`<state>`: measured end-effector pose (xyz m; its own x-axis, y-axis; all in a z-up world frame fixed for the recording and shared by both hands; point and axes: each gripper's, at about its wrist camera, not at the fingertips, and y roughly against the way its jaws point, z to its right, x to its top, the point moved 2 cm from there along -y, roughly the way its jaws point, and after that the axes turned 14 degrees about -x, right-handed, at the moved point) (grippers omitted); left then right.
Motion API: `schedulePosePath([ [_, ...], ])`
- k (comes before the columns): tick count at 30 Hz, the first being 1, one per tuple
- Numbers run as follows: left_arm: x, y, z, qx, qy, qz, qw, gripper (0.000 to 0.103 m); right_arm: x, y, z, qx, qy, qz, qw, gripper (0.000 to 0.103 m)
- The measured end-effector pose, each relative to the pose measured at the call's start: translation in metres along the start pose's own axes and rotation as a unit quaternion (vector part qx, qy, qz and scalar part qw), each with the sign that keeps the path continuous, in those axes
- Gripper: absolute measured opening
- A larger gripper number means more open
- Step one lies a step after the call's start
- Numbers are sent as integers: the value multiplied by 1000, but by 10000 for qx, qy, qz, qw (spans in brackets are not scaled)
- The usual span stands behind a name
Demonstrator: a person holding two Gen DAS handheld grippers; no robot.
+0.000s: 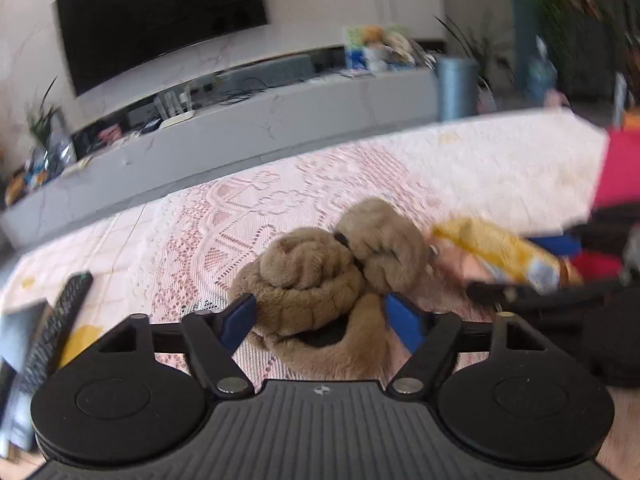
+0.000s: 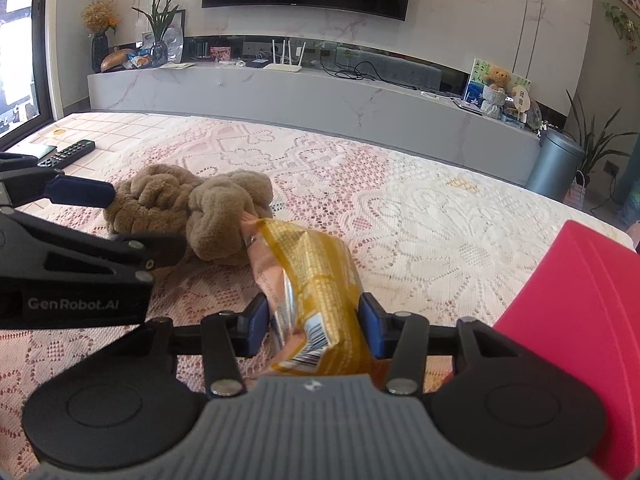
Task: Organize soft objects
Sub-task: 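Close the right tool on the yellow snack bag while the left grasps the brown teddy bear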
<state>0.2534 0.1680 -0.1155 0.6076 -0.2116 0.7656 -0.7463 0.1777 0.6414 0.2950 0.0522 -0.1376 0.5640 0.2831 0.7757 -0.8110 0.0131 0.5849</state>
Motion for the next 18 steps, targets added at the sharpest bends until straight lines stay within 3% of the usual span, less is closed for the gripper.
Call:
schedulePosePath([
  [1, 0, 1, 4, 0, -150, 19, 9999, 72, 0, 0, 0, 13, -20, -11, 10000, 49],
  [3, -1, -4, 6, 91, -262, -87, 9996, 71, 0, 0, 1, 22, -17, -2, 10000, 49],
  [5, -4, -12, 4, 239, -269, -285, 9989, 73, 0, -1, 2, 51, -30, 5, 10000, 50],
  [8, -7, -16, 14, 518, -697, -309, 9957, 80, 0, -1, 2, 72, -57, -2, 10000, 50],
  [14, -10, -26, 41, 928, -1980, -170, 9756, 90, 0, -1, 3, 101, -69, -11, 9999, 51],
  [18, -10, -42, 46, 1026, -2424, -255, 9644, 90, 1, -2, 3, 118, -86, -29, 9999, 51],
])
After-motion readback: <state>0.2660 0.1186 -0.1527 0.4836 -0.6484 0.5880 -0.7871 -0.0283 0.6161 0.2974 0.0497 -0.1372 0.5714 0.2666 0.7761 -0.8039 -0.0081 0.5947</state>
